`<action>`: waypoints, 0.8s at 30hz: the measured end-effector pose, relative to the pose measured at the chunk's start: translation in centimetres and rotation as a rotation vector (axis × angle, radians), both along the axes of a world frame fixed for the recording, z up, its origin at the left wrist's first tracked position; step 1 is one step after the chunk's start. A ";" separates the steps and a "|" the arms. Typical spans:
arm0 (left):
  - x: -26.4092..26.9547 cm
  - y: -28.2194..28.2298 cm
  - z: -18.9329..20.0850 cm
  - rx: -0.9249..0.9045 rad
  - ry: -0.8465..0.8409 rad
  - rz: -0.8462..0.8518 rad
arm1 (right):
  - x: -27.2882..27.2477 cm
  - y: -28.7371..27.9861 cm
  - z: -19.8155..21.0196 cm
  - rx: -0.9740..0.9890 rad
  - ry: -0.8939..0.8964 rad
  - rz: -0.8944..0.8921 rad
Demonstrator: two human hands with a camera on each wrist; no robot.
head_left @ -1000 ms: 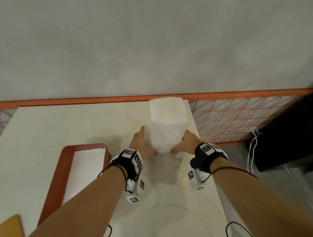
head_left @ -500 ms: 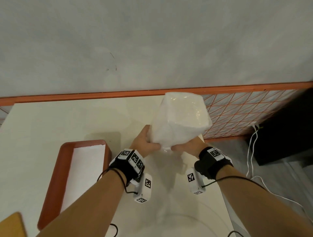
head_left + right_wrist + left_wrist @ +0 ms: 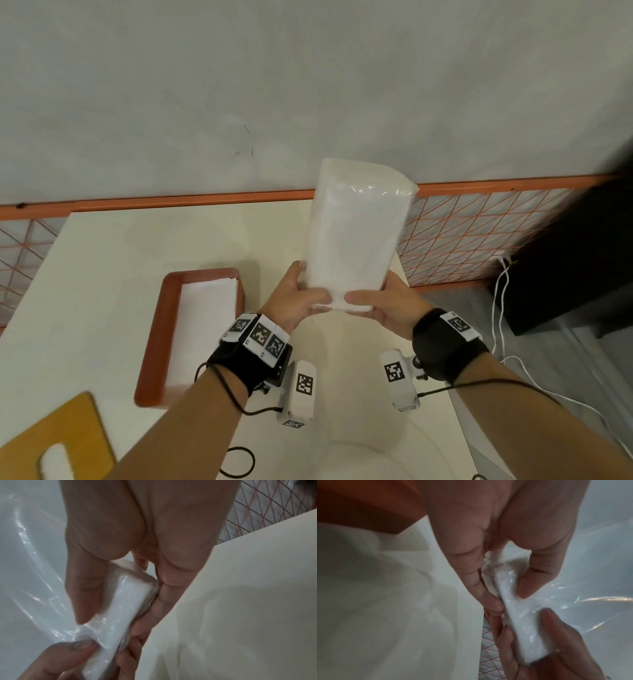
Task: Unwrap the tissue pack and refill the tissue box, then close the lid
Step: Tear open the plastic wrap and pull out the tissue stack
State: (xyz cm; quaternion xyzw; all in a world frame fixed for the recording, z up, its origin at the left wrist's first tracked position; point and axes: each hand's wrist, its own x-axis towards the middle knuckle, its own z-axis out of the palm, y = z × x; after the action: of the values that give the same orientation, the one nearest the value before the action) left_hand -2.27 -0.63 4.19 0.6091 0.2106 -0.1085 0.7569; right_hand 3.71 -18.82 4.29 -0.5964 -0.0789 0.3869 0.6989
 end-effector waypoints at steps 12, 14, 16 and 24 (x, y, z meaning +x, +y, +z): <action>-8.6 0.1 3.9 0.331 0.110 -0.160 | -9.6 0.8 3.6 -0.043 0.136 -0.317; -9.8 0.0 4.2 0.510 0.104 -0.235 | -11.4 1.3 4.2 -0.081 0.205 -0.353; -10.9 0.5 4.0 0.698 0.072 -0.287 | -12.9 1.6 4.6 -0.129 0.271 -0.388; -15.2 2.4 4.2 0.809 -0.462 -0.669 | -15.7 1.1 6.6 -0.235 0.432 -0.341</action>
State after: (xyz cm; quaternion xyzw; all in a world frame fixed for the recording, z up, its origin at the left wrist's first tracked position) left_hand -17.48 1.77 8.39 0.8916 -0.1398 -0.1170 0.4145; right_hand -11.95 -17.77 10.90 -0.5818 0.2182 0.3885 0.6805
